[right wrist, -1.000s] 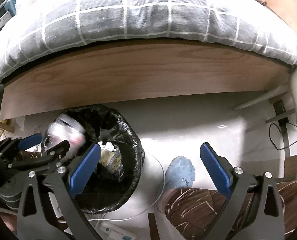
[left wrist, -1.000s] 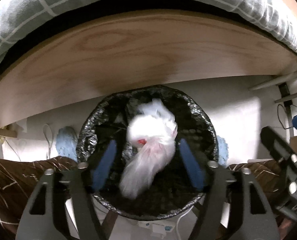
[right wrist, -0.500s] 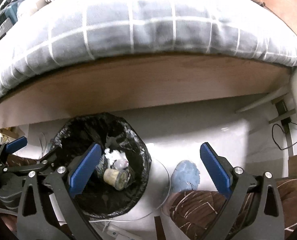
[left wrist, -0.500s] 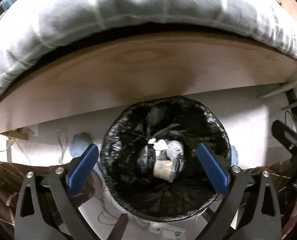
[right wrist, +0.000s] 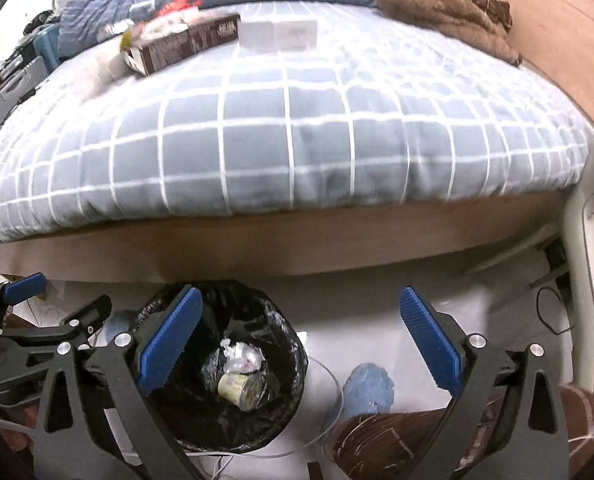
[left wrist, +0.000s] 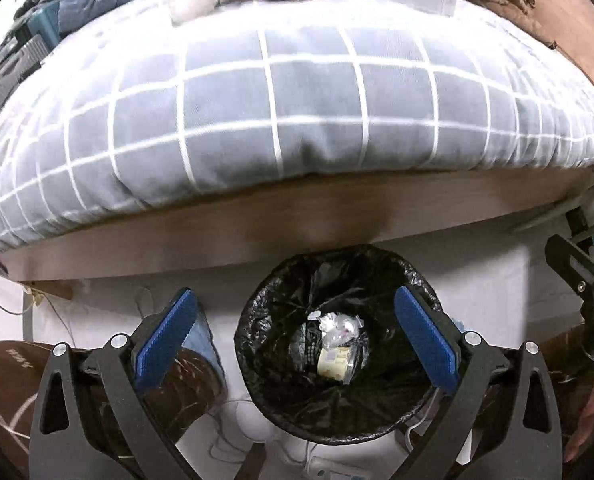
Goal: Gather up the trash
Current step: 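Raise both open tools from the bin back toward the bed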
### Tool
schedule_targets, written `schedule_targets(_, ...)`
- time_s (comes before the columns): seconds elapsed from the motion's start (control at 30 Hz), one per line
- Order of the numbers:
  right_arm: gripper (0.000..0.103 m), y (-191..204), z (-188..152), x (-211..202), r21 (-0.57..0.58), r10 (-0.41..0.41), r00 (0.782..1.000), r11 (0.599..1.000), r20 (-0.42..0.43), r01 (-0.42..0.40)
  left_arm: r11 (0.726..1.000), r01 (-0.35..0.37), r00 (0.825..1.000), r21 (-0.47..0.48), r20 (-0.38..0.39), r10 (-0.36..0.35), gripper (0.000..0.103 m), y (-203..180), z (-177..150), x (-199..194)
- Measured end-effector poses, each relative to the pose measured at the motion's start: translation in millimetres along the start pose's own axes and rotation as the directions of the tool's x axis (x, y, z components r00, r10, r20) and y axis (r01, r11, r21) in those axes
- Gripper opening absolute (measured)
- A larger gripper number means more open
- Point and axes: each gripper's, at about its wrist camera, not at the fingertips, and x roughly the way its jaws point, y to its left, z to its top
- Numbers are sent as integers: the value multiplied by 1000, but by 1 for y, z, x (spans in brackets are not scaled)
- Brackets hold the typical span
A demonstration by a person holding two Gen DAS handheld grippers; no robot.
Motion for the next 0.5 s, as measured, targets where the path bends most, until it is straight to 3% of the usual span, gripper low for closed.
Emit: schedule_targets(0.5, 95, 15, 32, -38, -42, 24, 994, 999, 102, -20, 999, -12, 996, -53, 89, 16, 97, 30, 28, -54)
